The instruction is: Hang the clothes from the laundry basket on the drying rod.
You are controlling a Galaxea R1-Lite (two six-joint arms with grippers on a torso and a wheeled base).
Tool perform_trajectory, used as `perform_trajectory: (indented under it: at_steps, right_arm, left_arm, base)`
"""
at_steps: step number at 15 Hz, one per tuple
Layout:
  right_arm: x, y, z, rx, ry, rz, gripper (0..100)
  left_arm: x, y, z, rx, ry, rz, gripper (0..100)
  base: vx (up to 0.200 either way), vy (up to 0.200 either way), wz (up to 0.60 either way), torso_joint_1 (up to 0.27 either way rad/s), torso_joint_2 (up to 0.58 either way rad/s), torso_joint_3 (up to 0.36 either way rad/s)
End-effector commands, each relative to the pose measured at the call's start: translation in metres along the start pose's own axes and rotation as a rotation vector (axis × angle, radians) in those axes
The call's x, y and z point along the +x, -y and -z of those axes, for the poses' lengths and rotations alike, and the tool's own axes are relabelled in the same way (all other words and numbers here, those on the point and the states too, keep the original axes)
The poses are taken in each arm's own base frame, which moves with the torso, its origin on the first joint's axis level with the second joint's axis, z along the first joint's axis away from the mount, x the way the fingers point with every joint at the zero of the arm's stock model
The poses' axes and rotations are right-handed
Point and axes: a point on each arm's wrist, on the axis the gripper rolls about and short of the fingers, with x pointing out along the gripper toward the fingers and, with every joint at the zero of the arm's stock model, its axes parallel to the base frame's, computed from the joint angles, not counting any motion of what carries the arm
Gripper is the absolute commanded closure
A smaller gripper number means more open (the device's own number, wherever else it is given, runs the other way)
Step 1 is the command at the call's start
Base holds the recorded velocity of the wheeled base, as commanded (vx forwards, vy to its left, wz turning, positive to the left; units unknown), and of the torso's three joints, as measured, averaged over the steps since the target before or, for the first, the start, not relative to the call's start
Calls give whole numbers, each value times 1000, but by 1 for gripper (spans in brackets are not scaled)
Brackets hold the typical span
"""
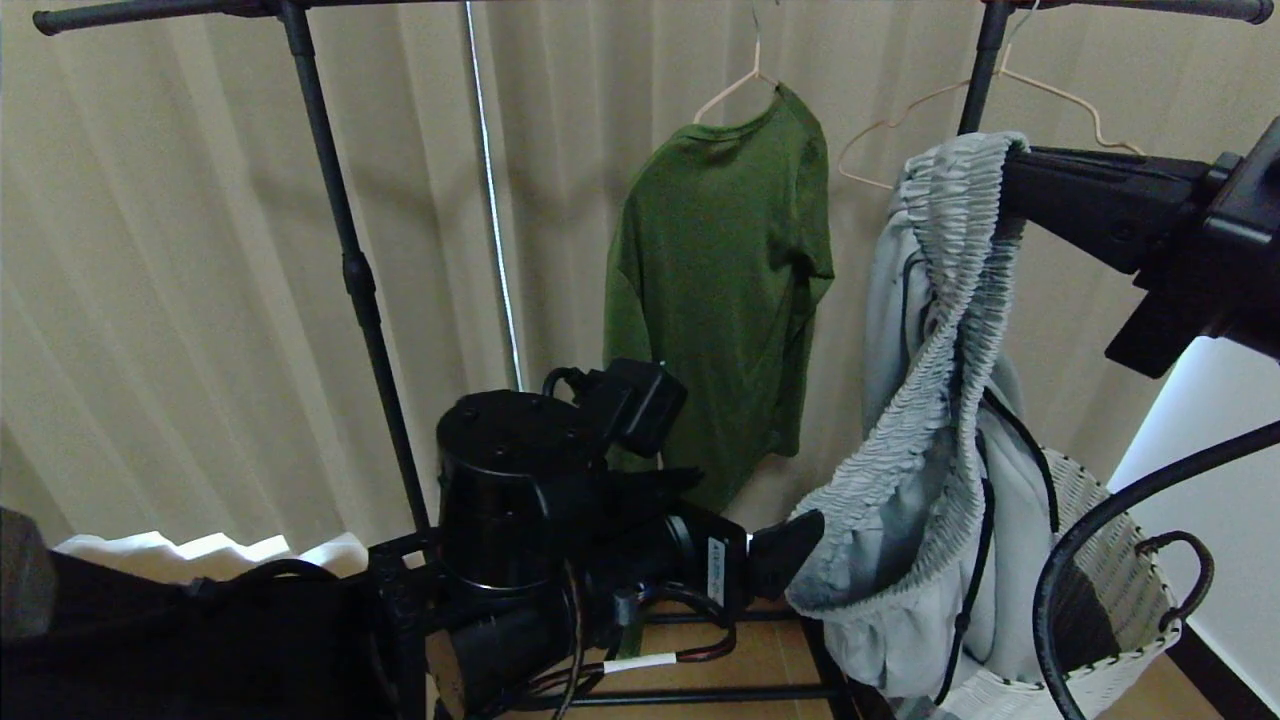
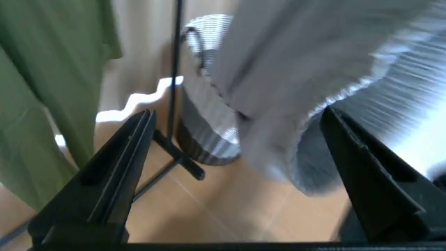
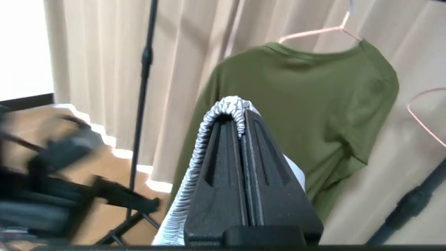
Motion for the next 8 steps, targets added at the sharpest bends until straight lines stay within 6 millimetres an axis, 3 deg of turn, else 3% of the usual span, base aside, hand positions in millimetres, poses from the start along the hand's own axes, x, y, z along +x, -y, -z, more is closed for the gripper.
perform_trajectory:
  at_steps: [1,6,7,8]
  right_arm:
    - [-5,0,-4,2,18,-1,100]
    - [-11,2,-8,4,37,4,100]
    - [-11,3,-8,4,37,7,100]
    - [-11,3,-8,3,35,8,100]
  left_arm:
    - [21,-7,22,-9,-68,-38,0]
    - [19,-10,39,-33,-128,-56,0]
    - [15,-11,41,-31,-135,-65,100]
    - [11,-11,41,-31,-134,-67,100]
  base:
    - [0,0,0,0,0,0]
    - [0,0,0,0,0,0]
    - [0,0,0,0,0,0]
    - [0,0,0,0,0,0]
